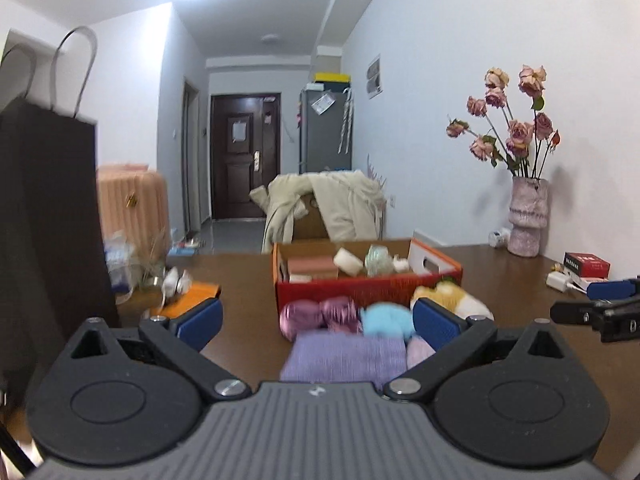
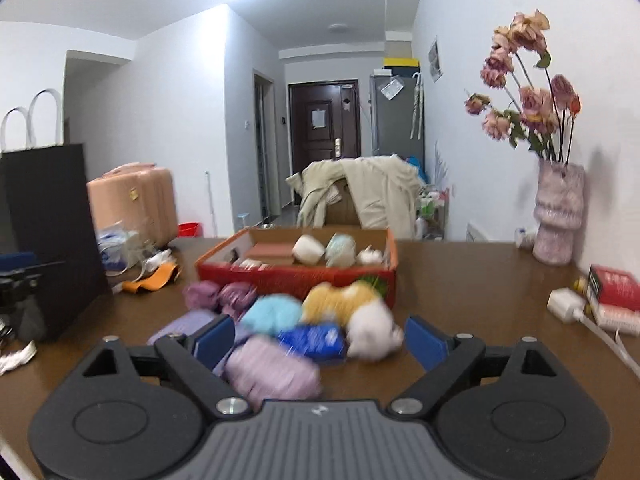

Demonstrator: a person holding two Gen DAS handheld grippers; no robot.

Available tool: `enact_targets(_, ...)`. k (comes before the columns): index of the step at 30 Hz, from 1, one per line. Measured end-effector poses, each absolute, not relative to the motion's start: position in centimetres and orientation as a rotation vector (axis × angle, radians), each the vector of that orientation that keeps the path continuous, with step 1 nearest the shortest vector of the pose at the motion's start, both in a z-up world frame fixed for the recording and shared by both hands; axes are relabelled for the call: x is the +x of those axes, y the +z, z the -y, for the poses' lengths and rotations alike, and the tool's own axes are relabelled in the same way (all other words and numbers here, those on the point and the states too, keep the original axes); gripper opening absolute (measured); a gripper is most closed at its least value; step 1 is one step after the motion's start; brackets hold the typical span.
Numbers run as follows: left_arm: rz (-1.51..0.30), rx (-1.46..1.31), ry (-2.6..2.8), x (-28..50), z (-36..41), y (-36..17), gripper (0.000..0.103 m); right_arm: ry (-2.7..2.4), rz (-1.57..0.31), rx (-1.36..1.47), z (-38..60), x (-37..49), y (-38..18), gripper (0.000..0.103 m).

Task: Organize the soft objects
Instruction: 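Grasp the white plush toy with the left gripper while the right grasps the yellow plush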

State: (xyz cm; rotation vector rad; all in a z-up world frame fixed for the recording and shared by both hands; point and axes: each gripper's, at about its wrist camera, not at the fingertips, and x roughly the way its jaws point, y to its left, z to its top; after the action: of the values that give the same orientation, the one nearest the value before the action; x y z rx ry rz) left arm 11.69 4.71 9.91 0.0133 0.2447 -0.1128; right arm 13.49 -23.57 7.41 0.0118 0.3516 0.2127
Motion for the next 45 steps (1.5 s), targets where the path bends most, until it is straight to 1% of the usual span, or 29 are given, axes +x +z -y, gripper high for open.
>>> enact_targets(6, -0.287, -0.014, -0.102, 10.4, -5.4, 8.3, 0.103, 0.244, -0.426, 0.001, 22.1, 12.0, 5.1, 0.092)
enact_targets(12, -0.308, -0.043, -0.086, 11.5, -6.0, 7.9, 0.103, 0.241, -0.449, 0.000, 21.6, 12.7, 4.4, 0.092)
enact_targets(18, -0.368, -0.026, -0.108, 14.0, -4.8, 6.8, 0.103, 0.210, -0.481, 0.027, 22.8, 15.2, 3.8, 0.092)
enact_targets(26, -0.406, 0.012, -0.199, 21.3, -0.9, 6.9, 0.103, 0.183, -0.490, -0.013, 25.5, 22.2, 4.6, 0.091)
enact_targets(30, -0.440, 0.005, -0.260, 26.1, 1.5, 6.9, 0.103, 0.204, -0.514, -0.035, 26.8, 27.4, 4.4, 0.089)
enact_targets(31, -0.447, 0.009, -0.281, 27.2, 2.2, 6.8, 0.103, 0.210, -0.524, -0.037, 27.1, 28.7, 4.3, 0.086)
enact_targets(33, -0.451, 0.032, -0.319, 29.2, 3.7, 6.6, 0.097, 0.232, -0.545, -0.034, 27.5, 31.3, 3.9, 0.082)
enact_targets(34, -0.458, 0.054, -0.334, 30.3, 4.6, 6.3, 0.095, 0.243, -0.550, -0.029, 27.6, 32.2, 3.7, 0.082)
enact_targets(36, -0.481, 0.079, -0.347, 32.1, 6.1, 5.8, 0.087, 0.272, -0.565, -0.019, 27.9, 34.6, 3.0, 0.081)
enact_targets(38, -0.507, 0.086, -0.370, 33.9, 7.2, 5.0, 0.083, 0.293, -0.585, -0.009, 27.8, 36.3, 2.1, 0.081)
enact_targets(39, -0.522, 0.087, -0.374, 34.7, 7.6, 4.7, 0.077, 0.302, -0.600, 0.002, 27.9, 37.2, 1.6, 0.075)
enact_targets(40, -0.545, 0.087, -0.374, 35.6, 8.1, 4.2, 0.073, 0.309, -0.618, 0.012, 27.9, 37.8, 1.1, 0.062)
enact_targets(42, -0.592, 0.072, -0.377, 37.2, 8.7, 3.5, 0.056, 0.313, -0.639, 0.051, 28.4, 38.3, 0.3, 0.046)
enact_targets(43, -0.613, 0.061, -0.381, 37.6, 9.0, 3.2, 0.053, 0.304, -0.637, 0.070, 28.7, 38.0, 0.2, 0.046)
enact_targets(45, -0.627, 0.045, -0.395, 37.8, 9.1, 2.7, 0.052, 0.239, -0.632, 0.080, 29.2, 36.8, 0.3, 0.046)
